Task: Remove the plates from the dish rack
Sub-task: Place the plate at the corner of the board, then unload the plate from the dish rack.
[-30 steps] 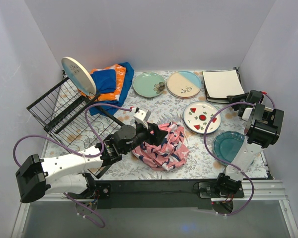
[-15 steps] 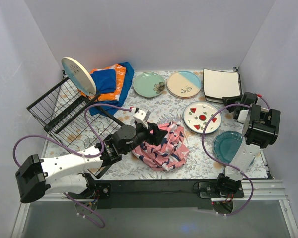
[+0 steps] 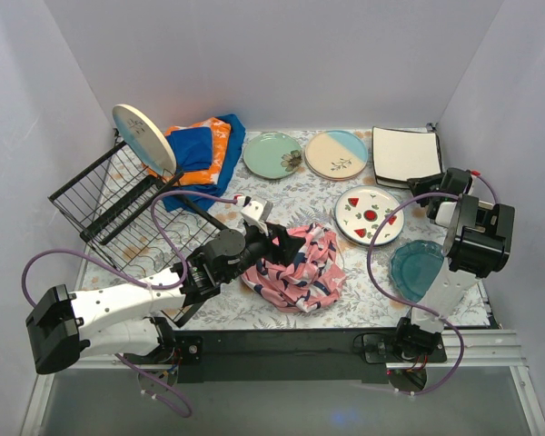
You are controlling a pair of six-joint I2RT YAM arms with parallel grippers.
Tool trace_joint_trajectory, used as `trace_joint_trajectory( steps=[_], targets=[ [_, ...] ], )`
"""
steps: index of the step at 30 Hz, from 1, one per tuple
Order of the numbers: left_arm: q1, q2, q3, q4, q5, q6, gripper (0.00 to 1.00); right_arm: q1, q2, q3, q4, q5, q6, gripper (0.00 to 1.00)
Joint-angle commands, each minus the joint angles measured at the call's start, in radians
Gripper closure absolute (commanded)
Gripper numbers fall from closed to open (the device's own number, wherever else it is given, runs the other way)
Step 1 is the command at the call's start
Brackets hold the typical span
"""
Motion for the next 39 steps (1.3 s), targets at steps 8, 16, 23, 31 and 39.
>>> trace_joint_trajectory(
  steps=[8, 16, 23, 31, 39],
  targets=[
    [-0.007, -0.032, -0.013, 0.006, -0.021, 0.009, 0.36, 0.000, -0.117, 0.009, -0.074, 0.011, -0.125, 0.71],
    [-0.007, 0.005, 0.067, -0.071, -0.097, 0.027, 0.36, 0.041, -0.164, 0.086, -0.220, -0.131, -0.306, 0.69],
    [-0.007, 0.065, 0.272, -0.245, -0.347, 0.024, 0.40, 0.170, -0.378, 0.055, -0.317, -0.108, -0.472, 0.66],
    [0.099, 0.185, 0.591, -0.360, -0.806, 0.291, 0.41, 0.561, -0.531, -0.095, -0.280, -0.041, -0.559, 0.58],
    [0.411, 0.280, 0.930, -0.625, -0.748, 0.208, 0.44, 0.658, -0.626, -0.163, -0.256, -0.018, -0.568, 0.56]
  ],
)
